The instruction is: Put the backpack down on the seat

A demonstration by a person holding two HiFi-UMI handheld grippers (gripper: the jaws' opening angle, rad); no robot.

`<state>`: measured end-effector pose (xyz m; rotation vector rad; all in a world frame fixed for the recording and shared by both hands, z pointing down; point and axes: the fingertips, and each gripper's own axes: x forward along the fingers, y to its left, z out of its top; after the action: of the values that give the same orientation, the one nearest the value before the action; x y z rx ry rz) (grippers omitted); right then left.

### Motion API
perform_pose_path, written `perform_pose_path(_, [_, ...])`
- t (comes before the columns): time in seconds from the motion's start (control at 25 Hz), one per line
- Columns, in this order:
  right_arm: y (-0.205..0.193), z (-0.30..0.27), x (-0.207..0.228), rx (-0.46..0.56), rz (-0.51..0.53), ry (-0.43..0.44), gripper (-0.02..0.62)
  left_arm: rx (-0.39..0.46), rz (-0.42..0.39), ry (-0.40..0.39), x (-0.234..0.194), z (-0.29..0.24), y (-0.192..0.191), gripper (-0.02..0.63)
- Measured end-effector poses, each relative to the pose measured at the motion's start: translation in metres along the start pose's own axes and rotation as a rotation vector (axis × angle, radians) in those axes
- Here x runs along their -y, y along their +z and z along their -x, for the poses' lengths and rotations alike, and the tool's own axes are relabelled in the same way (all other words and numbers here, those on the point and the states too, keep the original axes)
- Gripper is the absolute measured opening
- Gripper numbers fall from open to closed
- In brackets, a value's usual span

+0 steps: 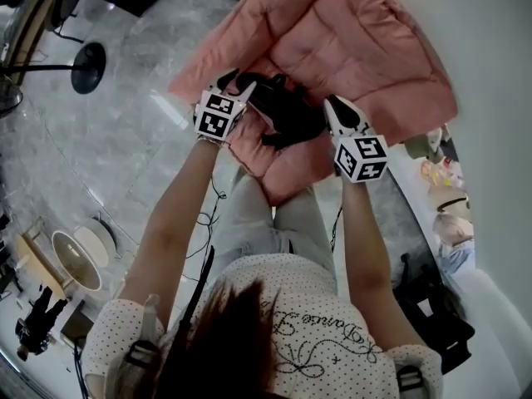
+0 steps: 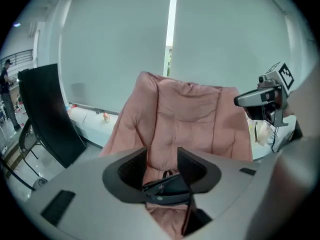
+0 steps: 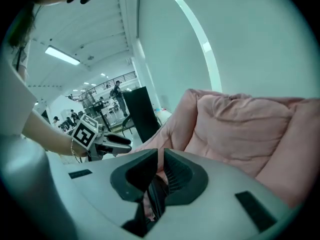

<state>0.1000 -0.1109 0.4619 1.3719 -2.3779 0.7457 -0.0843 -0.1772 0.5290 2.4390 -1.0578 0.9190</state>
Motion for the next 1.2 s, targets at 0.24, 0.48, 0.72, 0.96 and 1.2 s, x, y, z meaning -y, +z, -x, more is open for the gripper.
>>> perform_pose_path(0.24, [0.079,0.035,-0.026,0.141,0.141,0.026,0.011,0.258,0.042,0.012,0.011,0.057,0.076,0.093])
perform_pose_path(0.48, [0.144,0.080,-0.063,0.280,0.255,0.045,0.011,0.469,0.057,-0.011,0.032,0.131,0.139,0.023])
perform_pose_path(0.72, [0.185,0.123,-0.083,0.407,0.289,0.035,0.011,0.609,0.006,0.006,0.055,0.191,0.182,0.008])
perform_pose_path(0.96, [0.218,0.150,-0.096,0.468,0.343,0.028,0.011,0.638,-0.059,0.068,0.065,0.225,0.205,0.005])
perform_pose_path(1.2, [0.241,0.161,-0.108,0.518,0.365,0.041,0.009,0.699,-0.087,0.163,0.060,0.257,0.221,0.005])
